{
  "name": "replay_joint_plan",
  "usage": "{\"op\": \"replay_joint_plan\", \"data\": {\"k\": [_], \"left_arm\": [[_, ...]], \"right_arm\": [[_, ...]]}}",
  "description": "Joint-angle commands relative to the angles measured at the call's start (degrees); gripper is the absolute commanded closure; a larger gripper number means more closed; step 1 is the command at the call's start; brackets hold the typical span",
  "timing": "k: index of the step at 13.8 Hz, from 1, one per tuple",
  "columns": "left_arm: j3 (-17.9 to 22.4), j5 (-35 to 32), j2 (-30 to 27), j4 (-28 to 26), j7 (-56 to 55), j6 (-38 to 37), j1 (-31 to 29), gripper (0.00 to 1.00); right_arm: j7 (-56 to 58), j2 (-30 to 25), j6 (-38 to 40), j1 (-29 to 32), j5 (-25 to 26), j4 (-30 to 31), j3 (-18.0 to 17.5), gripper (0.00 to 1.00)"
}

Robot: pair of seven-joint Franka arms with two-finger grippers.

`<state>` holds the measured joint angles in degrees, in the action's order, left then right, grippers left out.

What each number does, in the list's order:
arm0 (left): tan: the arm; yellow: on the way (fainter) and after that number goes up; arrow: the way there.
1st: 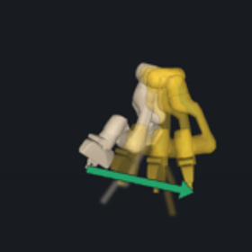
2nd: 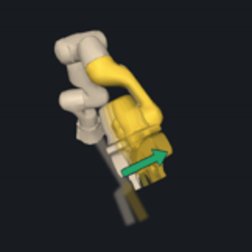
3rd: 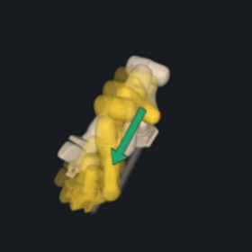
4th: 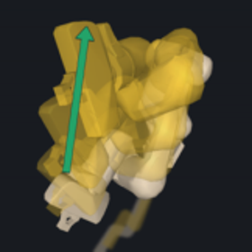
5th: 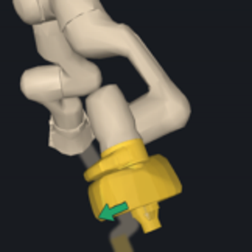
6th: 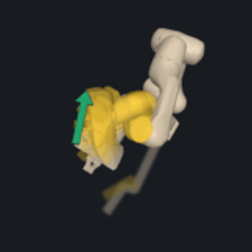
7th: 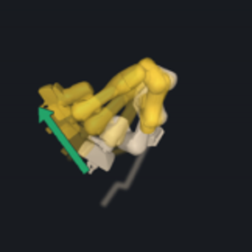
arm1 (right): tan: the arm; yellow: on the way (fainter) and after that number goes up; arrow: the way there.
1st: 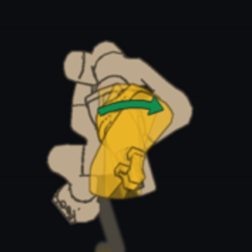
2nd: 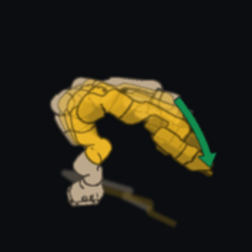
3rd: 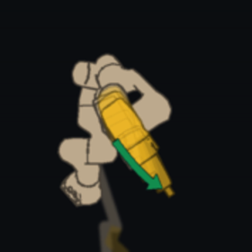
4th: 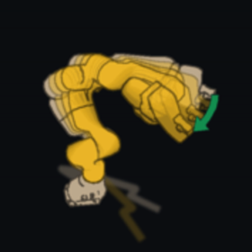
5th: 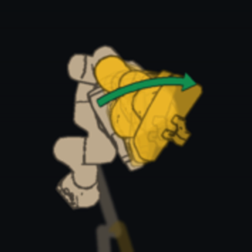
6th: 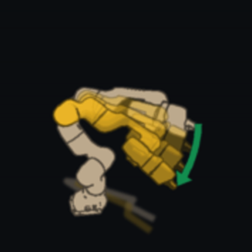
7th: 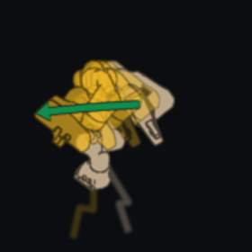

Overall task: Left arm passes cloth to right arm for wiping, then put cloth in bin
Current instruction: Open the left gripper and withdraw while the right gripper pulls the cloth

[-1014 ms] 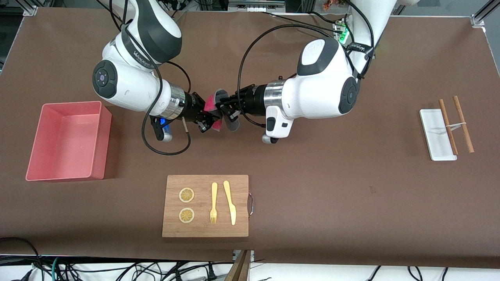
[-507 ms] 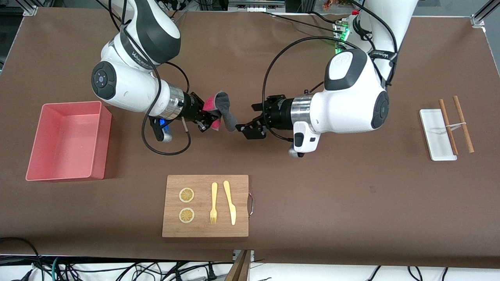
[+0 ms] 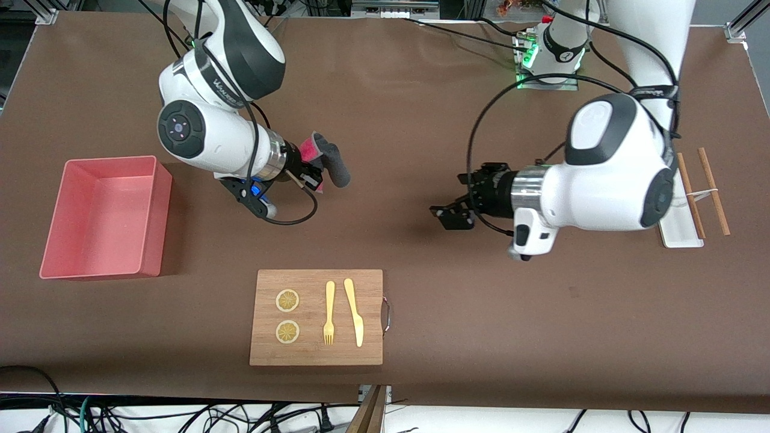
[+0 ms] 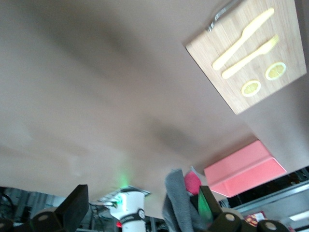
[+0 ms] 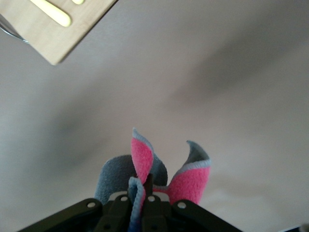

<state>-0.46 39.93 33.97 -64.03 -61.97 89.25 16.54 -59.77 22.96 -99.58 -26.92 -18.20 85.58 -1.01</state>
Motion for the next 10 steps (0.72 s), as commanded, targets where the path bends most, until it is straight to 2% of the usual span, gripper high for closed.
{"op": "replay_joint_plan", "data": {"k": [1,3,5,6,9,10], "left_arm": [[-0.33,-6.25,-4.16,-5.38,7.97,-0.66,-0.72,0.0],[-0.16,-8.89,-5.66,-7.42,11.94,-0.74,-1.51,0.0],[-0.25,-17.21,-8.9,-10.92,19.03,-2.41,-2.31,0.0],[-0.33,-21.34,-12.66,-14.68,23.34,-2.76,-2.65,0.0],[-0.25,-26.63,-26.1,-28.56,32.85,-2.68,-7.04,0.0],[-0.51,-30.84,-29.71,-31.91,35.66,-2.42,-7.31,0.0]], "right_arm": [[3.43,3.23,0.61,-1.81,4.39,-0.33,-0.22,1.0],[3.87,5.86,0.18,-2.08,4.58,-0.33,-0.22,1.0],[3.96,8.93,-1.66,-2.26,5.45,-0.51,-0.22,1.0],[3.87,10.34,-2.98,-2.87,5.72,-0.51,-0.22,1.0],[3.61,13.51,-7.37,-3.93,5.72,-0.51,-0.22,1.0],[3.35,14.39,-9.04,-4.63,5.46,-0.51,-0.22,1.0]]}}
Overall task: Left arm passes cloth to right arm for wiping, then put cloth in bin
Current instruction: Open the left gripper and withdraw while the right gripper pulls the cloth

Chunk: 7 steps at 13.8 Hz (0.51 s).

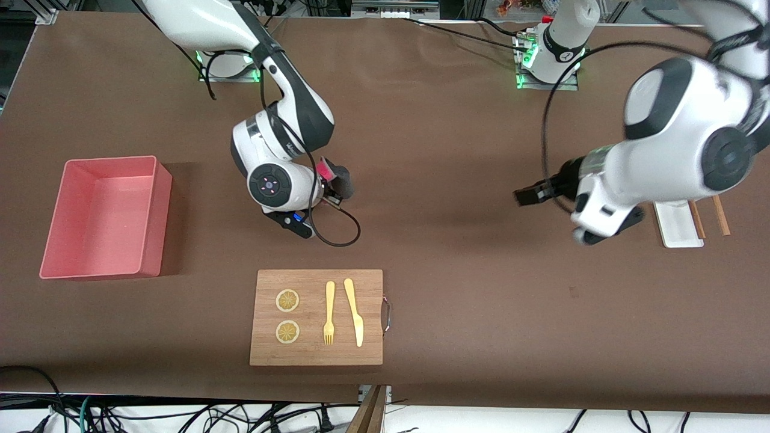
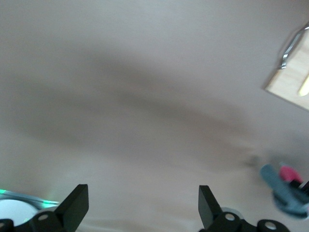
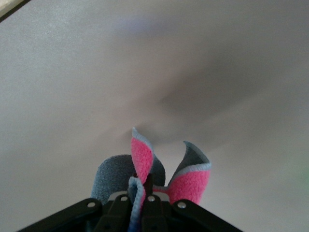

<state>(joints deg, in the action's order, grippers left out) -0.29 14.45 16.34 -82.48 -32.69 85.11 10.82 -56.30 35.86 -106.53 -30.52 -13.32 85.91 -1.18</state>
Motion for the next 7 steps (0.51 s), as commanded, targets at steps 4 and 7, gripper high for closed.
{"op": "replay_joint_plan", "data": {"k": [4,7], "left_arm": [[-0.68,-17.06,-15.9,-15.7,18.24,2.78,-2.9,0.0],[-0.77,-17.88,-16.25,-15.78,29.14,8.38,-7.55,0.0]], "right_arm": [[-1.44,4.65,-7.89,-2.61,0.05,-0.84,-0.05,1.0],[-1.45,7.19,-10.36,-3.49,0.75,-0.75,-0.05,1.0]]}}
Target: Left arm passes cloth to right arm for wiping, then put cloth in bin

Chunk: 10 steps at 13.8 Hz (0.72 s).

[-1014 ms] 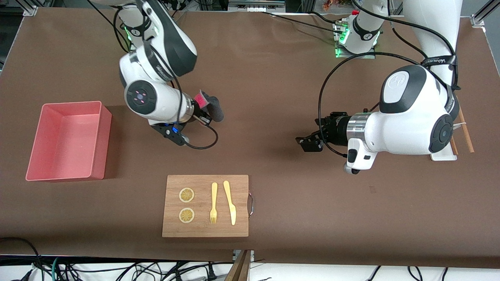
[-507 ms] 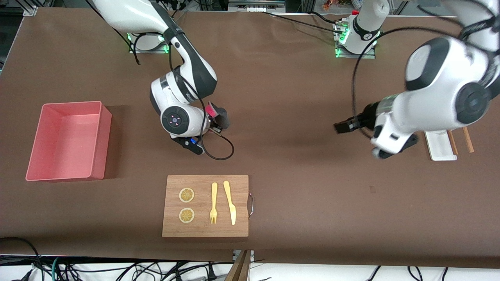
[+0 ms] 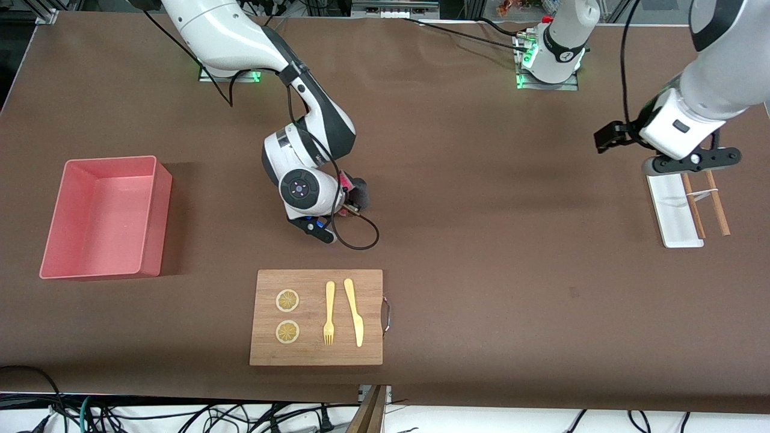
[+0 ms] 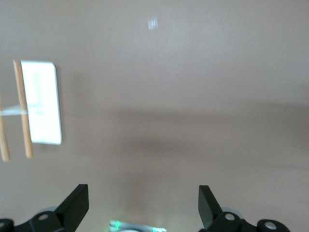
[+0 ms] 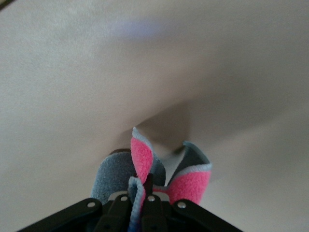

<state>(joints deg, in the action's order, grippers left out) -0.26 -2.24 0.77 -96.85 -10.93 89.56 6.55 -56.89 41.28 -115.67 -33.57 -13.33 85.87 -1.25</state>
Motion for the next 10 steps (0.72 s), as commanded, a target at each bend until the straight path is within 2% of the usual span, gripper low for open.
{"op": "replay_joint_plan", "data": {"k": [1,4,10], "left_arm": [[-0.7,-1.02,-0.34,-1.15,8.8,5.87,-3.64,0.0],[-0.53,-0.31,1.51,2.36,8.11,6.33,-3.82,0.0],[-0.44,-0.4,2.21,3.24,5.75,5.8,-4.44,0.0]], "right_arm": [[-0.16,2.4,-1.74,-0.36,0.93,-0.7,0.19,1.0],[1.77,3.37,-2.72,1.04,3.56,-0.7,0.55,1.0],[12.75,2.49,0.35,8.16,4.54,-0.53,1.33,1.0]]}}
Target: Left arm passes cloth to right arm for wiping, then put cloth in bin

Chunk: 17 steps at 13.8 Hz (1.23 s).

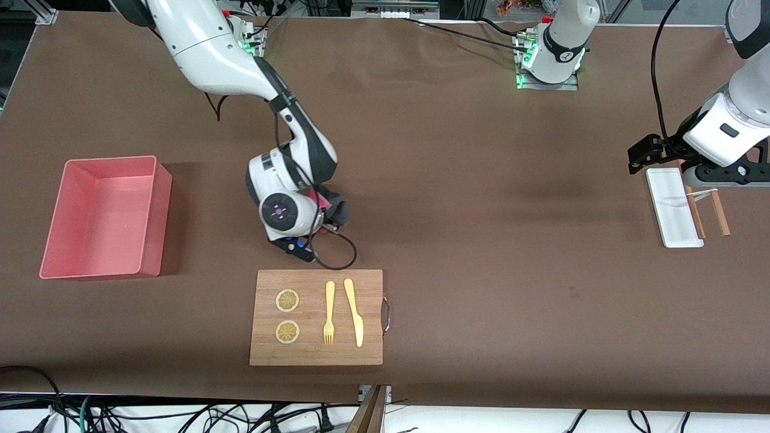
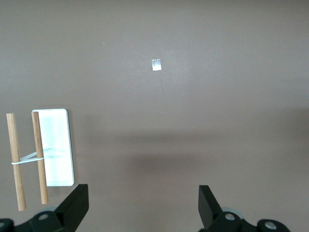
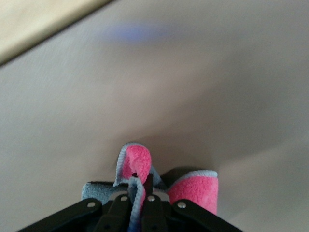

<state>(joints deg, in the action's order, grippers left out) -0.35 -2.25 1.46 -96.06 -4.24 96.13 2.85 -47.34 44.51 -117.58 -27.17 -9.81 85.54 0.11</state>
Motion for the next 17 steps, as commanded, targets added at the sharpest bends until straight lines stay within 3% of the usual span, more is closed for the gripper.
{"op": "replay_joint_plan", "data": {"k": [1,5,9,12,17], "left_arm": [[-0.35,-0.3,1.62,2.98,-2.51,-0.77,-0.74,0.0],[-0.44,-0.3,1.71,3.16,-4.55,-0.77,-0.74,0.0],[-0.35,-0.3,1.79,3.16,-4.64,-0.77,-0.74,0.0],[-0.35,-0.39,1.97,4.21,-4.72,-0.68,-0.83,0.0],[1.49,-0.39,2.58,4.74,-4.72,-0.77,0.92,0.0]], "right_arm": [[5.74,-0.92,3.84,1.94,1.02,-0.19,1.72,1.0],[20.24,-2.76,11.04,1.95,1.02,-0.19,9.89,1.0],[28.34,-3.64,16.06,1.95,0.93,-0.02,14.82,1.0],[28.8,-3.21,15.55,1.34,-0.2,0.16,14.83,1.0],[19.15,-1.63,10.64,-1.82,-5.92,0.16,11.94,1.0]]}}
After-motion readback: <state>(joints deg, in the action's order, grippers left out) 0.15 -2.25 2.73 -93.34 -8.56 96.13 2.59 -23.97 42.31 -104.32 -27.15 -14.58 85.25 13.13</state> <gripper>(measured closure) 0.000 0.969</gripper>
